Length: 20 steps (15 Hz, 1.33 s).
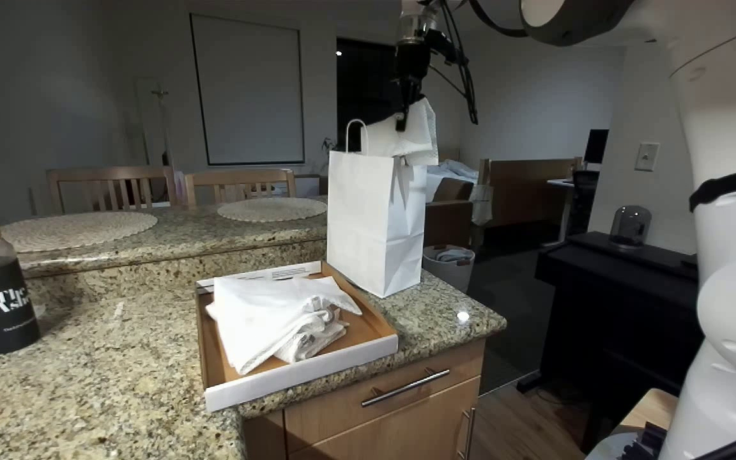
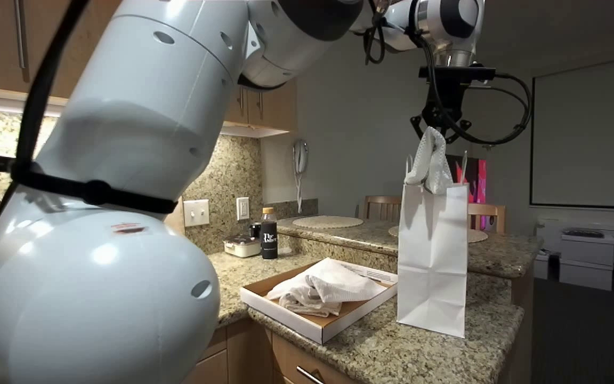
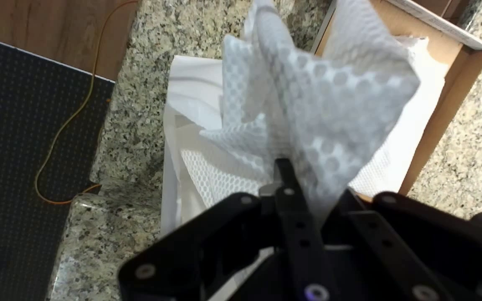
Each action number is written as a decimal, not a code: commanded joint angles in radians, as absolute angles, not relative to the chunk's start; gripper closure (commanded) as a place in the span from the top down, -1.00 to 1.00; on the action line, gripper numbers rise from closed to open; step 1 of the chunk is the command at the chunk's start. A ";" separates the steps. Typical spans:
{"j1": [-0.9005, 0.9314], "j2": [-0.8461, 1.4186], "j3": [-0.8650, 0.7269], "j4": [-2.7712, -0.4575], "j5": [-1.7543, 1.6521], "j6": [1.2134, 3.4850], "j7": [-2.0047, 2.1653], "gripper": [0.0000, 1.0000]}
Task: Put one towel in the paper bag.
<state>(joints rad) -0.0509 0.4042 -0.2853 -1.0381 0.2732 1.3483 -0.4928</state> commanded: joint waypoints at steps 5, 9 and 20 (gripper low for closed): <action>-0.119 0.472 -0.139 -0.767 0.120 1.017 -0.354 0.25; -0.111 0.478 -0.165 -0.676 0.155 0.973 -0.346 0.77; -0.063 0.324 -0.132 -0.633 0.144 0.953 -0.481 1.00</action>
<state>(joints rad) -0.0894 0.3822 -0.1471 -0.6050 0.1534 0.9837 -0.4324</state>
